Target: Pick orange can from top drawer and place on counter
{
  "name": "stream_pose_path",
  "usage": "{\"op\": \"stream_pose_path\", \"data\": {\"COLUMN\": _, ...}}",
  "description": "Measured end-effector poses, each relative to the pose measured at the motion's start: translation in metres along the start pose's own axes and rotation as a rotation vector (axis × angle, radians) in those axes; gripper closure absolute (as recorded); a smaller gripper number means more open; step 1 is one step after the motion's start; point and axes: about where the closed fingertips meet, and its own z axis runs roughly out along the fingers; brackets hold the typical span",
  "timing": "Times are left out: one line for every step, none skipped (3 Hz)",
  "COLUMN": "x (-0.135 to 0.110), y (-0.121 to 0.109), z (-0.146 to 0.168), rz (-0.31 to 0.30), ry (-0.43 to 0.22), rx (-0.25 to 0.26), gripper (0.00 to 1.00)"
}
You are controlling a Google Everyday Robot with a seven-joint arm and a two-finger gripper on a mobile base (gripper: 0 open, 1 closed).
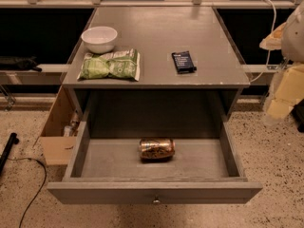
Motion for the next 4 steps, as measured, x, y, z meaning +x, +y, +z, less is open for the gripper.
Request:
{"op": "stream_pose_path", "data": {"x": 0.0, "y": 0.0, "z": 0.0, "rz": 0.0, "ry": 0.0, "rx": 0.0, "gripper": 0.0}}
{"op": "stream_pose_path", "data": {"x": -0.001, "y": -0.002, "z": 0.001, "rz": 0.013, "ry": -0.02, "rx": 0.009, "gripper": 0.0}}
{"op": "stream_pose_path", "data": {"x": 0.005, "y": -0.001, "z": 0.041, "rz": 0.054, "ry": -0.116, "rx": -0.04, "gripper": 0.0}}
{"op": "stream_pose_path", "data": {"x": -0.028, "y": 0.016, "z": 0.119, "rz": 0.123, "ry": -0.361, "rx": -0.156, "gripper": 0.0}}
